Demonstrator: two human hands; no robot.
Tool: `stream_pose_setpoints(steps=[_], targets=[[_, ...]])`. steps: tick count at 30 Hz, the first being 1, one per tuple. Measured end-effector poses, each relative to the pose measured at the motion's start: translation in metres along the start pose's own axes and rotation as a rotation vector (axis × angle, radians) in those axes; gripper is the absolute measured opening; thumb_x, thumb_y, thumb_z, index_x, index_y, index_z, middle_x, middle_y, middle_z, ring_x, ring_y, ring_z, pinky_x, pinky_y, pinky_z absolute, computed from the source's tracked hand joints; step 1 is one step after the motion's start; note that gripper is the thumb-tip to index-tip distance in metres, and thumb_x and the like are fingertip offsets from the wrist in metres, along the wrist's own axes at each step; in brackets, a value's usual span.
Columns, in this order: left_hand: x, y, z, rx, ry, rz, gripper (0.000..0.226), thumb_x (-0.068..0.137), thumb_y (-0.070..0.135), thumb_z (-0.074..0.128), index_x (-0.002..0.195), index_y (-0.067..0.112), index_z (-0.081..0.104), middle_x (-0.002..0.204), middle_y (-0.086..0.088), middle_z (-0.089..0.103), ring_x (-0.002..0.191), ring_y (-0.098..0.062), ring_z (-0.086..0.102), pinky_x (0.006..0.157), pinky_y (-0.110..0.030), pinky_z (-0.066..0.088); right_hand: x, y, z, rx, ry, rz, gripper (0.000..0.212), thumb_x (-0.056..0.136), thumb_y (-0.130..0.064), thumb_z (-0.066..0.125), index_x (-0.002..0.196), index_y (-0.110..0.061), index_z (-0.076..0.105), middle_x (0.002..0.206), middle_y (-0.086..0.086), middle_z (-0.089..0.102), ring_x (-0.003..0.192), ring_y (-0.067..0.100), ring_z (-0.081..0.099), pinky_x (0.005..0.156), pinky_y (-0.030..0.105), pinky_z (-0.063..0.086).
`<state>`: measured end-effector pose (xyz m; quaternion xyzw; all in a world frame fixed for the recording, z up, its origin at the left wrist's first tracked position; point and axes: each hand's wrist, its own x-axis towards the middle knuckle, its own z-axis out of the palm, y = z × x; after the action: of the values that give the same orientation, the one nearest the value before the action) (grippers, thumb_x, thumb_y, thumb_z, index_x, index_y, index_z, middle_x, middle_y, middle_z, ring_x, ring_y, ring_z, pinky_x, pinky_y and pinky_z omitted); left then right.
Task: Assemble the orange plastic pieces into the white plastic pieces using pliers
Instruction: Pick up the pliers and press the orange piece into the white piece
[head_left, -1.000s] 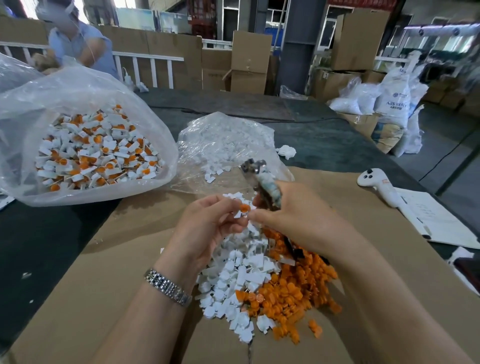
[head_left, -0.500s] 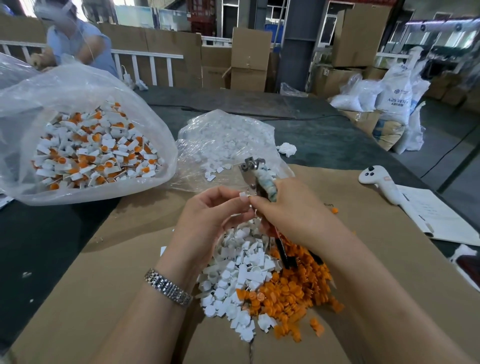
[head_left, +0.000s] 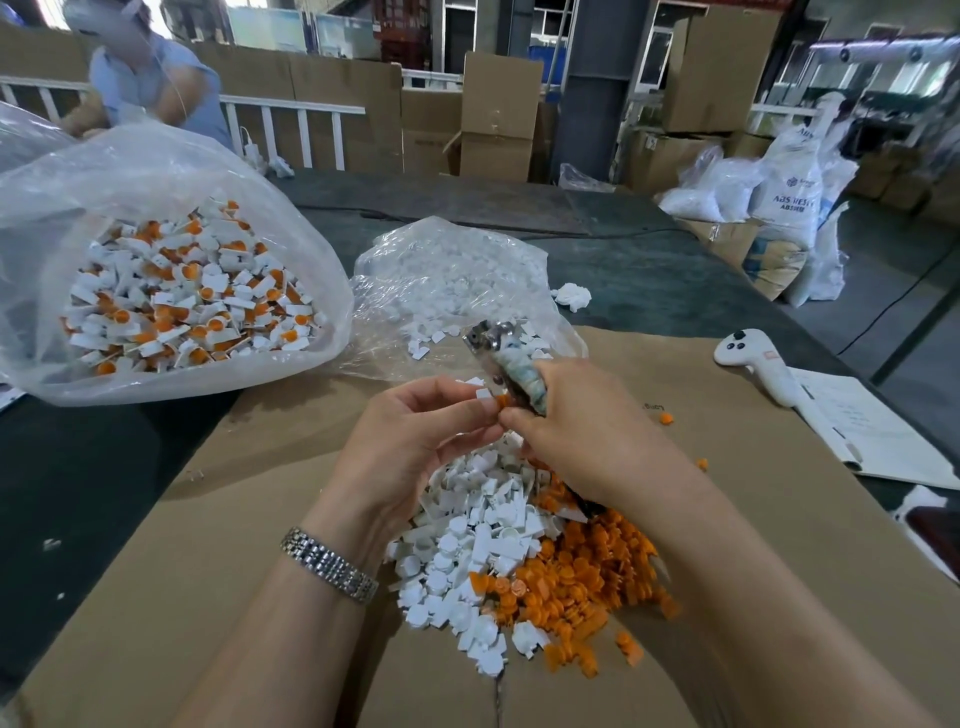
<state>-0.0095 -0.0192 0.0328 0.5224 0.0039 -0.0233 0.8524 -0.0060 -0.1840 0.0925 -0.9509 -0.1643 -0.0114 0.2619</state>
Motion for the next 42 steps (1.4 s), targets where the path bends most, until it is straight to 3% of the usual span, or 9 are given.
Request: stream_pose_setpoints(steps=[4, 7, 10, 13, 17, 21, 24, 28, 42], targets=[[-0.001, 0.0, 0.003, 0.014, 0.033, 0.007, 0.013, 0.067, 0.002, 0.083, 0.079, 0.001, 0.078, 0.092, -0.022, 0.077, 0.08, -0.026, 0.077, 0.073, -0.026, 0.062, 0.001, -0.001, 0.003, -0.074, -0.01, -0.037, 0.015, 0.097, -0.035, 0.062, 0.088, -0.023, 0.057, 0.085, -0.004, 0.062, 0.079, 0.015, 0.063, 0.065, 0.033, 0.05], [-0.001, 0.005, 0.0, -0.12, 0.113, -0.032, 0.016, 0.067, 0.0, 0.083, 0.081, 0.0, 0.078, 0.094, -0.02, 0.077, 0.085, -0.027, 0.078, 0.073, -0.024, 0.061, -0.001, 0.002, -0.005, 0.239, -0.074, 0.066, 0.023, 0.101, -0.035, 0.054, 0.091, -0.016, 0.062, 0.084, 0.007, 0.071, 0.064, 0.007, 0.07, 0.059, 0.029, 0.058], [-0.002, 0.011, -0.003, -0.326, 0.143, -0.086, 0.018, 0.072, -0.007, 0.079, 0.09, -0.006, 0.075, 0.096, -0.021, 0.077, 0.086, -0.026, 0.078, 0.066, -0.021, 0.061, -0.008, 0.008, -0.016, 0.492, -0.257, 0.241, 0.028, 0.102, -0.037, 0.054, 0.101, -0.011, 0.064, 0.085, 0.011, 0.074, 0.074, 0.02, 0.075, 0.074, 0.04, 0.064], [-0.005, 0.013, 0.001, -0.336, 0.109, -0.084, 0.019, 0.074, -0.005, 0.077, 0.093, -0.006, 0.072, 0.093, -0.019, 0.077, 0.082, -0.024, 0.078, 0.062, -0.019, 0.06, -0.013, 0.009, -0.013, 0.381, -0.333, 0.249, 0.041, 0.101, -0.049, 0.05, 0.098, -0.011, 0.064, 0.079, 0.009, 0.076, 0.077, 0.026, 0.075, 0.077, 0.043, 0.061], [-0.006, 0.013, 0.006, -0.197, 0.13, -0.041, 0.024, 0.072, 0.004, 0.08, 0.094, -0.001, 0.072, 0.076, -0.01, 0.076, 0.066, -0.015, 0.075, 0.053, -0.017, 0.057, -0.015, 0.003, -0.004, 0.267, -0.335, 0.197, 0.065, 0.098, -0.064, 0.039, 0.102, -0.006, 0.066, 0.078, 0.005, 0.076, 0.079, 0.029, 0.073, 0.078, 0.044, 0.059], [-0.007, 0.011, 0.009, -0.126, 0.144, -0.004, 0.029, 0.071, 0.008, 0.079, 0.096, -0.001, 0.069, 0.06, -0.002, 0.07, 0.052, -0.009, 0.067, 0.048, -0.015, 0.052, -0.016, -0.003, 0.001, 0.244, -0.28, 0.163, 0.065, 0.098, -0.063, 0.036, 0.099, -0.006, 0.066, 0.079, 0.01, 0.075, 0.059, 0.01, 0.071, 0.051, 0.019, 0.05], [-0.007, 0.011, 0.009, -0.105, 0.145, 0.012, 0.027, 0.071, 0.009, 0.079, 0.094, 0.0, 0.069, 0.057, 0.001, 0.067, 0.047, -0.005, 0.064, 0.047, -0.014, 0.05, -0.017, -0.008, 0.007, 0.242, -0.245, 0.142, 0.07, 0.1, -0.06, 0.034, 0.099, 0.003, 0.065, 0.081, 0.019, 0.073, 0.048, 0.006, 0.065, 0.058, 0.032, 0.055], [-0.008, 0.01, 0.01, -0.083, 0.142, 0.029, 0.016, 0.077, 0.006, 0.077, 0.09, 0.002, 0.069, 0.054, 0.002, 0.065, 0.046, -0.004, 0.061, 0.051, -0.014, 0.052, -0.021, -0.013, 0.018, 0.22, -0.137, 0.137, 0.075, 0.098, -0.064, 0.034, 0.087, 0.003, 0.065, 0.077, 0.022, 0.072, 0.068, 0.035, 0.07, 0.072, 0.052, 0.058], [-0.008, 0.007, 0.011, -0.066, 0.127, 0.081, 0.023, 0.073, 0.009, 0.076, 0.091, -0.003, 0.07, 0.054, 0.003, 0.064, 0.051, -0.007, 0.064, 0.061, -0.017, 0.059, -0.016, -0.007, 0.019, 0.253, -0.103, 0.15, 0.067, 0.096, -0.065, 0.039, 0.071, -0.007, 0.061, 0.047, 0.002, 0.06, 0.044, 0.019, 0.062, 0.06, 0.036, 0.058]])
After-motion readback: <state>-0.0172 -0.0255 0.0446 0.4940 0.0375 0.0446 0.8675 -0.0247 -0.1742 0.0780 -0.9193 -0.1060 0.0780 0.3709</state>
